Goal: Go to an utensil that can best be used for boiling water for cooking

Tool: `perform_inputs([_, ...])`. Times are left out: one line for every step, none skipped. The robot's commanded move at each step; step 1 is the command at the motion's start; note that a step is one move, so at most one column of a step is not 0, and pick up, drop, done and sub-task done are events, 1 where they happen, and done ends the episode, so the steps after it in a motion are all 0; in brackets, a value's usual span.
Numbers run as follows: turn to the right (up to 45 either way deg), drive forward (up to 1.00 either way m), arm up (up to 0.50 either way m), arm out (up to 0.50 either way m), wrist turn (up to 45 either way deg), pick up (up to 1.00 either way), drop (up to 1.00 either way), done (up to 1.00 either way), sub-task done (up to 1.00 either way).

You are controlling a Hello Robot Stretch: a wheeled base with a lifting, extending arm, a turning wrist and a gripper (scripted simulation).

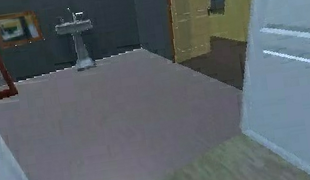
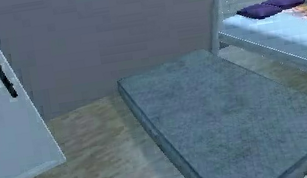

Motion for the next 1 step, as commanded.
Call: perform_inputs([-21.0, 0.0, 0.0, 0.0, 0.0, 0.0, 0.0, 0.0, 0.0])
